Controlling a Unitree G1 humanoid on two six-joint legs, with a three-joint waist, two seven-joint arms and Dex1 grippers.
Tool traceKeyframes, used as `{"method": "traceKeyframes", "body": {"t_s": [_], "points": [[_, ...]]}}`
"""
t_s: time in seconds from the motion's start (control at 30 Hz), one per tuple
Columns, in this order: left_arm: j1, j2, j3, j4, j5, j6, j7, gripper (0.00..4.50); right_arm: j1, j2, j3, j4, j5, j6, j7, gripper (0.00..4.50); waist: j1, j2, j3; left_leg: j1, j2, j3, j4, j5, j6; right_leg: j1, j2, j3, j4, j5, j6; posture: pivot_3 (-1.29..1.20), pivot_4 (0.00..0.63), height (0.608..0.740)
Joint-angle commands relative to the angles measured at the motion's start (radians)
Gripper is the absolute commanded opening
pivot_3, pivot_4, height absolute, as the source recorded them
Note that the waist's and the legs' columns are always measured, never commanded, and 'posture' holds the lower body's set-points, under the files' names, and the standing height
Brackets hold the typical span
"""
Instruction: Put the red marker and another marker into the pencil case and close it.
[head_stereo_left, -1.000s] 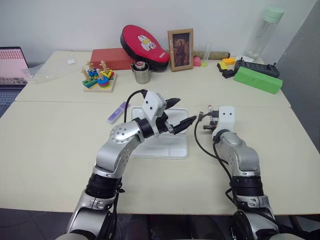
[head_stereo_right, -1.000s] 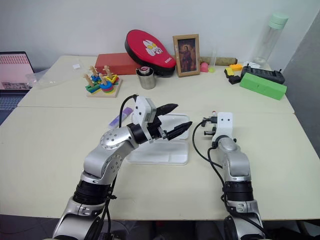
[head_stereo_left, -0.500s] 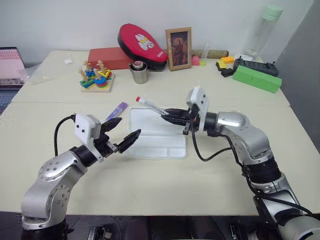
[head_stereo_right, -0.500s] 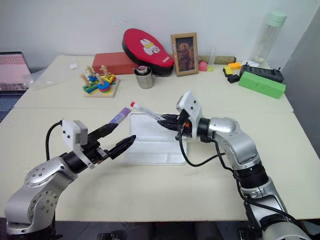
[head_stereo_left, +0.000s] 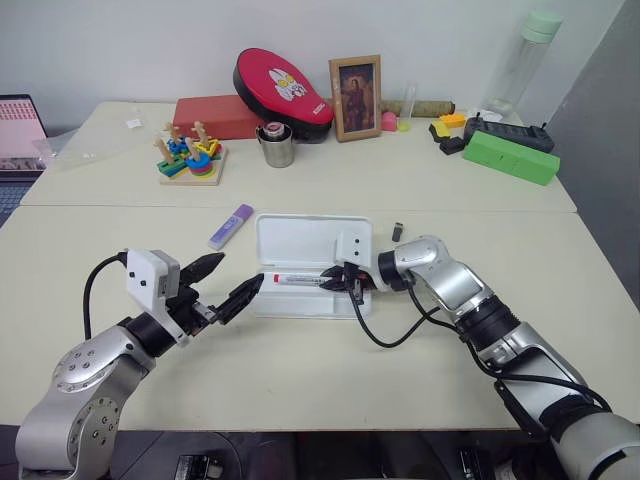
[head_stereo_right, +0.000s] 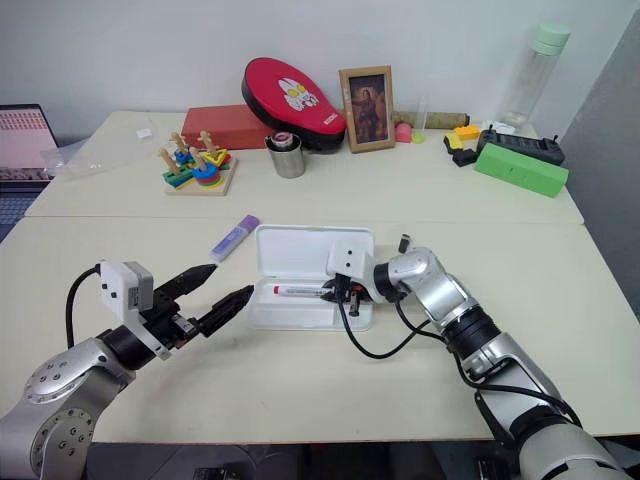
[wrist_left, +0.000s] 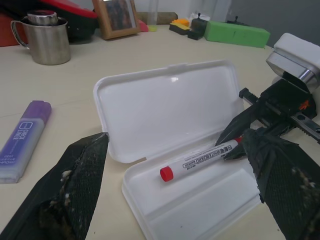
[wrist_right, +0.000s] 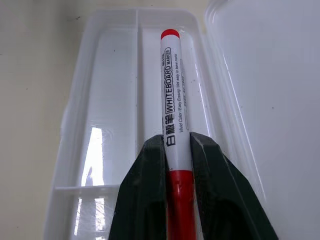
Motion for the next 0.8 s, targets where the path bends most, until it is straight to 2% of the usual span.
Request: {"method": "traceKeyframes", "body": {"t_s": [0.03, 0.1, 0.27, 0.43, 0.63, 0.8], "points": [[-0.014, -0.006, 0.007, 0.009, -0.008, -0.028, 0.011, 4.50, -0.020, 0.003, -0.043, -0.042, 0.012, -0.006, 0.023, 1.79, 0.000, 0.000, 0.000, 0.000, 0.000, 0.000, 0.000, 0.000, 0.000, 0.000, 0.000, 0.000, 0.000, 0.000, 0.000, 0.00, 0.150, 0.740], [-0.022, -0.009, 0.004, 0.028, 0.005, -0.035, 0.019, 4.50, -0.017, 0.002, -0.050, -0.052, 0.011, -0.002, 0.027, 2.11, 0.000, 0.000, 0.000, 0.000, 0.000, 0.000, 0.000, 0.000, 0.000, 0.000, 0.000, 0.000, 0.000, 0.000, 0.000, 0.00, 0.150, 0.740], [-0.105, -0.007, 0.007, 0.152, 0.079, -0.069, 0.087, 4.50, -0.025, 0.012, -0.109, -0.139, 0.066, 0.047, 0.038, 3.31, 0.003, 0.000, 0.000, 0.000, 0.000, -0.001, 0.000, 0.000, 0.000, 0.000, 0.000, 0.000, 0.000, 0.000, 0.000, 0.00, 0.150, 0.740], [-0.282, 0.039, -0.070, 0.393, 0.214, -0.095, 0.121, 4.50, -0.070, 0.093, -0.267, -0.272, 0.238, 0.181, -0.025, 4.48, 0.007, 0.000, 0.000, 0.000, 0.000, -0.002, 0.000, 0.000, 0.000, 0.000, 0.001, -0.001, 0.001, 0.000, 0.000, 0.00, 0.150, 0.740], [-0.479, 0.067, -0.190, 0.710, 0.360, -0.154, 0.107, 4.50, -0.112, 0.125, -0.338, -0.364, 0.281, 0.257, -0.132, 4.48, 0.011, 0.000, 0.000, -0.001, 0.000, -0.002, 0.000, 0.000, 0.000, 0.000, 0.001, -0.002, 0.001, 0.000, 0.000, 0.00, 0.150, 0.740], [-0.604, 0.051, -0.230, 0.920, 0.416, -0.234, 0.080, 4.50, -0.106, 0.123, -0.343, -0.409, 0.289, 0.278, -0.177, 4.48, 0.012, 0.000, 0.000, -0.002, 0.000, -0.004, -0.001, 0.000, 0.000, -0.002, 0.001, -0.004, 0.002, 0.000, -0.001, 0.00, 0.150, 0.740]]}}
